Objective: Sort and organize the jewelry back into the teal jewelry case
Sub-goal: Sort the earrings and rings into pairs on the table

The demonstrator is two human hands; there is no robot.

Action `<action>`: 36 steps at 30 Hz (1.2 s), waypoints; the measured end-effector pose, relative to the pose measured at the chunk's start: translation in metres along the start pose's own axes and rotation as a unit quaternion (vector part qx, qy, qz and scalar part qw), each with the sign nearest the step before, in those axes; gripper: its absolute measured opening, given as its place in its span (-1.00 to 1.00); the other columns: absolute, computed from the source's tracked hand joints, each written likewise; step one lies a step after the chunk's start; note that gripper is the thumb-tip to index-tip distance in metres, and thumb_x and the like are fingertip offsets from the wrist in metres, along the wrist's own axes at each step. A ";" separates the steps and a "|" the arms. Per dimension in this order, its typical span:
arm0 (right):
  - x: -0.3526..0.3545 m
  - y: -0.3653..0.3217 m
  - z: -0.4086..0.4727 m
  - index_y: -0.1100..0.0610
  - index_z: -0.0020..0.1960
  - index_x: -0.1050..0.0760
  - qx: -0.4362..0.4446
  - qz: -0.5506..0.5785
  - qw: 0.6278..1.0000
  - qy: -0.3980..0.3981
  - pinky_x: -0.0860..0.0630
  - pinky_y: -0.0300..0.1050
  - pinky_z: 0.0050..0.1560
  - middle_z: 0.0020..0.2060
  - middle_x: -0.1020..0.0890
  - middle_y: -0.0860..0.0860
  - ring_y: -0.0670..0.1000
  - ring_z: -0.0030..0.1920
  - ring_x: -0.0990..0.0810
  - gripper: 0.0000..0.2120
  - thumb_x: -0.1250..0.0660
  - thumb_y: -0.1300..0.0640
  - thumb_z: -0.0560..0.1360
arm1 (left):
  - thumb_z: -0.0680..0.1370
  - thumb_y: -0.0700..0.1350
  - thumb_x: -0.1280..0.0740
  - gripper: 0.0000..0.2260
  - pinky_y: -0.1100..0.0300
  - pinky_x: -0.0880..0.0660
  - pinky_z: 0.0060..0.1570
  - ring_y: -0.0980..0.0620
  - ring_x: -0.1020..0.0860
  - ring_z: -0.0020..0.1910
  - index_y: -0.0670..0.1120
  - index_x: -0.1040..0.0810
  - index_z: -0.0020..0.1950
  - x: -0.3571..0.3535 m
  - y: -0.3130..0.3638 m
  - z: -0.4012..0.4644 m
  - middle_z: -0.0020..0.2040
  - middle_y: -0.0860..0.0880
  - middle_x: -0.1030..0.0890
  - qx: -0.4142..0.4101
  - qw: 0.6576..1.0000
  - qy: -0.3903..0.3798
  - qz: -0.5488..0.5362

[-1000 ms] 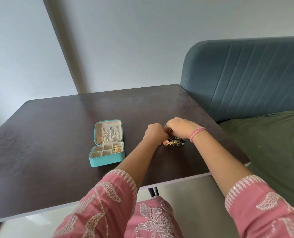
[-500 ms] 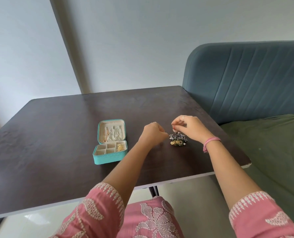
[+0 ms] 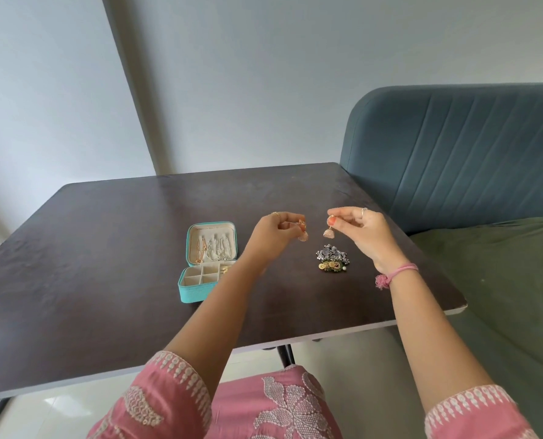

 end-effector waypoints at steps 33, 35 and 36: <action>-0.116 0.028 0.032 0.12 -0.09 -0.55 -0.191 0.032 0.961 -0.200 -0.59 -0.02 0.09 -0.17 -0.64 0.04 -0.01 -0.15 -0.64 -0.90 -0.30 0.26 0.56 | 0.53 -0.40 -0.24 -0.84 0.17 -0.62 -0.10 -0.04 -0.61 -0.18 -0.23 -0.59 -0.10 0.041 -0.049 0.036 -0.16 -0.15 -0.61 0.223 0.966 -0.084 0.101; -0.118 0.030 0.033 0.08 -0.11 -0.55 -0.195 0.002 0.961 -0.198 -0.59 -0.14 -0.04 -0.17 -0.65 0.02 -0.06 -0.17 -0.65 -0.88 -0.29 0.24 0.57 | 0.54 -0.41 -0.22 -0.84 0.25 -0.59 -0.25 0.01 -0.58 -0.28 -0.25 -0.57 -0.09 0.040 -0.048 0.037 -0.23 -0.12 -0.57 0.232 0.963 -0.091 0.107; -0.119 0.030 0.034 0.07 -0.12 -0.56 -0.196 -0.012 0.961 -0.195 -0.58 -0.20 -0.12 -0.19 -0.65 0.01 -0.08 -0.18 -0.64 -0.87 -0.29 0.24 0.57 | 0.54 -0.41 -0.21 -0.84 0.26 -0.58 -0.28 0.02 -0.57 -0.30 -0.24 -0.55 -0.13 0.039 -0.047 0.037 -0.24 -0.12 -0.56 0.236 0.961 -0.096 0.111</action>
Point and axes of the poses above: each hand's wrist, its own z-axis towards the middle knuckle, its own x-axis out of the back of the hand, y = z × x, the point moved 5 cm from there along z, towards the middle knuckle
